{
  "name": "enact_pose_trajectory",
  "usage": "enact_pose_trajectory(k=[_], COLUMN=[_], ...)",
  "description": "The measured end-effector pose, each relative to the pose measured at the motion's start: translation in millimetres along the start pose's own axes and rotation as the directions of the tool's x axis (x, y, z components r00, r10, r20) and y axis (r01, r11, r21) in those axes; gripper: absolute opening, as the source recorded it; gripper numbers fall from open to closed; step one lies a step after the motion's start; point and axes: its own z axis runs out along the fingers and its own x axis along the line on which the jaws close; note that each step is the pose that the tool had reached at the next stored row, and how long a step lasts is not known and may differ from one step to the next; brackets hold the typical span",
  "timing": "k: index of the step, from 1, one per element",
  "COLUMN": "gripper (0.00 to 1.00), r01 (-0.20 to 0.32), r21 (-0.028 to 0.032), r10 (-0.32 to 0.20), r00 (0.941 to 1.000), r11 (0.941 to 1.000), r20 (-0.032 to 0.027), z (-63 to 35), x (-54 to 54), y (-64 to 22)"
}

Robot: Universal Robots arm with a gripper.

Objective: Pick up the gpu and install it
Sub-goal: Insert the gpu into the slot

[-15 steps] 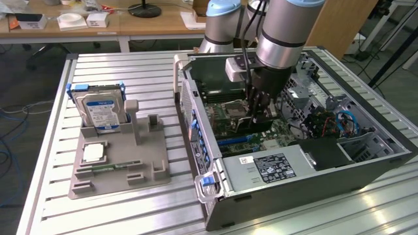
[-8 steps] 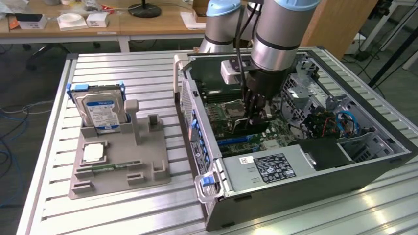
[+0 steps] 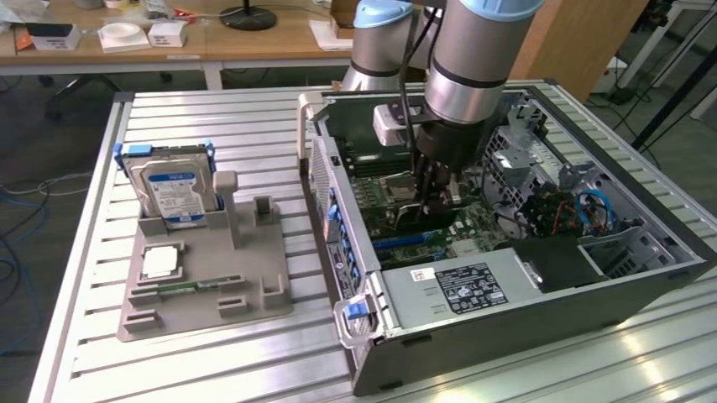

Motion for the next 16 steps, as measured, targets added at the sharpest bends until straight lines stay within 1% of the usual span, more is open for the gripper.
enact_pose_trajectory(k=[16], gripper=[0.26], r01=[0.000], r21=[-0.0001], r10=[0.000], r00=[1.0000], r11=[1.0000], r20=[-0.0002], z=[4.5], x=[0.1], y=[0.2])
